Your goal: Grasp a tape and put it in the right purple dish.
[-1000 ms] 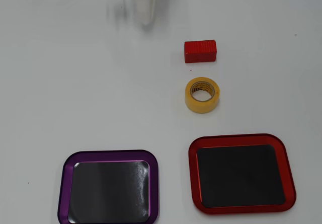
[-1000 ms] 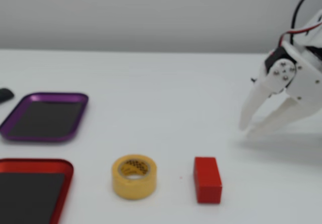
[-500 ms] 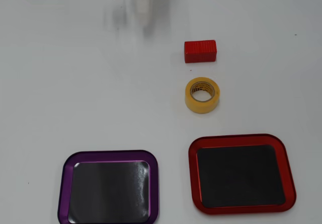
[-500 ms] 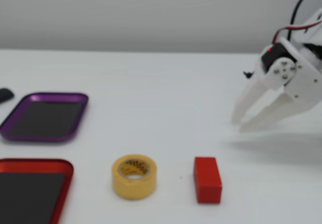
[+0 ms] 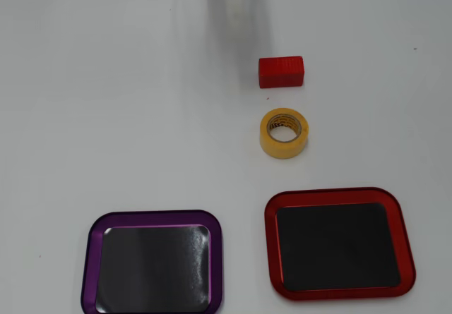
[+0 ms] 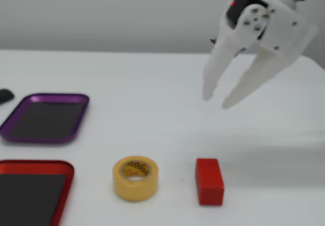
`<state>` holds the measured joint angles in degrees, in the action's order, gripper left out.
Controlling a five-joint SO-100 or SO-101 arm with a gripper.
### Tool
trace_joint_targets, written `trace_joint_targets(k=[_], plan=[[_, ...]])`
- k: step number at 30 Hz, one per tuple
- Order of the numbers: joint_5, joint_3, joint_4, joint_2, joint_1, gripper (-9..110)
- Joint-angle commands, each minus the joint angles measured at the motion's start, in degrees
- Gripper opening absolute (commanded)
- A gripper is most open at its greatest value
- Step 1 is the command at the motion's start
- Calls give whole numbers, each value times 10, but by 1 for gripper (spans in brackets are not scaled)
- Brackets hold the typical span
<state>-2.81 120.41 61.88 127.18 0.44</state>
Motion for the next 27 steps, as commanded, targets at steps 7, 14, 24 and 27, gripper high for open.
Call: trace_joint_targets(k=[7, 14, 24, 27], plan=[[26, -232, 21, -291, -10, 14], [26, -282, 13, -341, -33, 14], [31, -281, -37, -385, -91, 14], [31, -279, -54, -397, -91, 14]])
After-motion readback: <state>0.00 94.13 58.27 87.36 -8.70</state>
